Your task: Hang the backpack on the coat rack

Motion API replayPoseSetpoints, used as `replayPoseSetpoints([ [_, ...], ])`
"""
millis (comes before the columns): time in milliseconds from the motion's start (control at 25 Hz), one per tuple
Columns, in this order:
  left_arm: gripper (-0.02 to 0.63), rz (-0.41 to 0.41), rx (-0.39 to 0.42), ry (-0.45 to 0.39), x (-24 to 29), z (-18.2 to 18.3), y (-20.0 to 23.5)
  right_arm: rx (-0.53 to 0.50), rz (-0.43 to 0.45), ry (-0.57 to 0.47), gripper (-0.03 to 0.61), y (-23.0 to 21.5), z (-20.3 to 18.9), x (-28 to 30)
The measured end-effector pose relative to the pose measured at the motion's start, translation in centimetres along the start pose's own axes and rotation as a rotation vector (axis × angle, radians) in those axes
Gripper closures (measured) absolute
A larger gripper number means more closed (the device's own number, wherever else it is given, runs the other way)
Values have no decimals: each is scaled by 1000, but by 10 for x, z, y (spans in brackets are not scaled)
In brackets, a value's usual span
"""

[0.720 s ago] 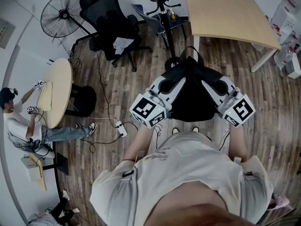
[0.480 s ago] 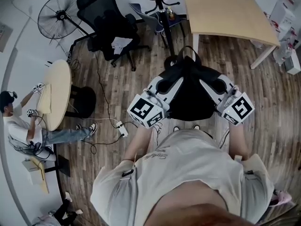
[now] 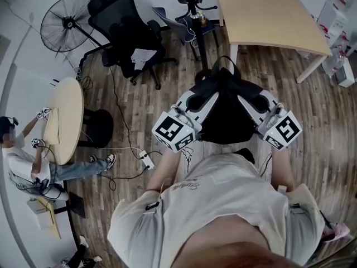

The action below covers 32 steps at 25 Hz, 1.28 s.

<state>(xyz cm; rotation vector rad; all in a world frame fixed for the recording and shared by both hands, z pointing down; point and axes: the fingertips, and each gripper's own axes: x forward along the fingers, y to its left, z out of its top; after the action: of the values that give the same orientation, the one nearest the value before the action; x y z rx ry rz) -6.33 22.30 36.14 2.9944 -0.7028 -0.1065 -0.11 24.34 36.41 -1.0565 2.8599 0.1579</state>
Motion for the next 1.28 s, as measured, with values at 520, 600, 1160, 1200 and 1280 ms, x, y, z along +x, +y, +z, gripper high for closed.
replayPoseSetpoints([
  [520, 568, 15, -14, 57, 33, -22, 83, 60, 14, -9, 549, -62, -39, 57],
  [600, 568, 37, -23, 61, 43, -25, 98, 69, 38, -8, 549, -78, -44, 67],
  [1160, 568, 122, -9, 5, 151, -13, 216, 3, 193, -53, 548, -229, -54, 137],
  [1200, 568, 124, -12, -5, 153, -9, 217, -6, 200, -54, 548, -231, -50, 138],
  [1280, 568, 128, -11, -16, 155, -2, 214, -21, 208, -56, 549, -232, -42, 137],
])
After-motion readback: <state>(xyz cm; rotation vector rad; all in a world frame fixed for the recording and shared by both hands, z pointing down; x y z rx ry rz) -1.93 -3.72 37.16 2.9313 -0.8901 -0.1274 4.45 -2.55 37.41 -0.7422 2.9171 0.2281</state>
